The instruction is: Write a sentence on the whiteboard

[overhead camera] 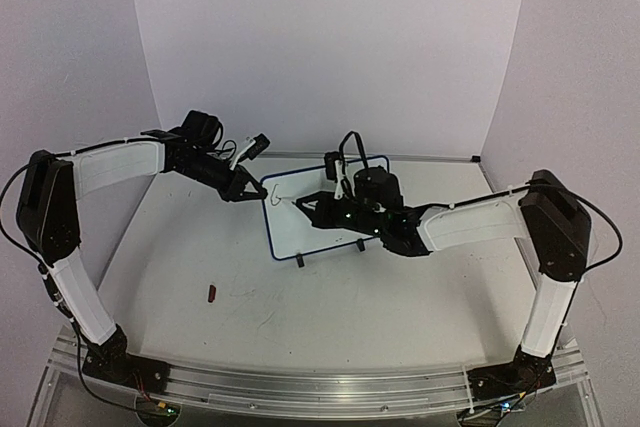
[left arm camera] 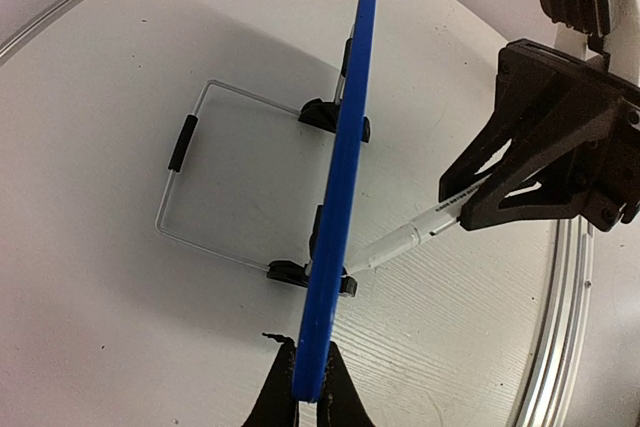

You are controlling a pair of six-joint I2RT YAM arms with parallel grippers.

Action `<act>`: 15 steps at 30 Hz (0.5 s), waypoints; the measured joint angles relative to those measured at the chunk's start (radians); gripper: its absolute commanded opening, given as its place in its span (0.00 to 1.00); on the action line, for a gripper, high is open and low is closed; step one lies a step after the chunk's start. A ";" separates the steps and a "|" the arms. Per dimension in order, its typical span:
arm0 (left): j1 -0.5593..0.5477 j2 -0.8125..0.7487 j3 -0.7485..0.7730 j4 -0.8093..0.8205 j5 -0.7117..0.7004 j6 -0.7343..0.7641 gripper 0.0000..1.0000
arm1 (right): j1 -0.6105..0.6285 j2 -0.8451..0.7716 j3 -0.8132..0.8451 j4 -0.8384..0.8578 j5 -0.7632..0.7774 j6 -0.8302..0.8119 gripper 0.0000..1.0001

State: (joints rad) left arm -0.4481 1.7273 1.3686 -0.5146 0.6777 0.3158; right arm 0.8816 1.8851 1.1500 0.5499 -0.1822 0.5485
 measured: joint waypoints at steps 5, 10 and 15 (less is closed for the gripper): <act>0.000 0.002 0.002 0.001 0.000 0.000 0.00 | 0.000 -0.021 -0.036 0.011 0.037 0.001 0.00; 0.000 0.002 0.002 0.000 0.000 0.000 0.00 | 0.000 -0.023 -0.036 0.010 0.039 0.002 0.00; 0.000 0.002 0.002 0.000 0.000 0.000 0.00 | 0.000 -0.023 -0.027 -0.001 0.032 0.001 0.00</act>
State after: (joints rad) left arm -0.4484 1.7290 1.3705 -0.5144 0.6777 0.3157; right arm 0.8814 1.8622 1.1226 0.5493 -0.1502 0.5498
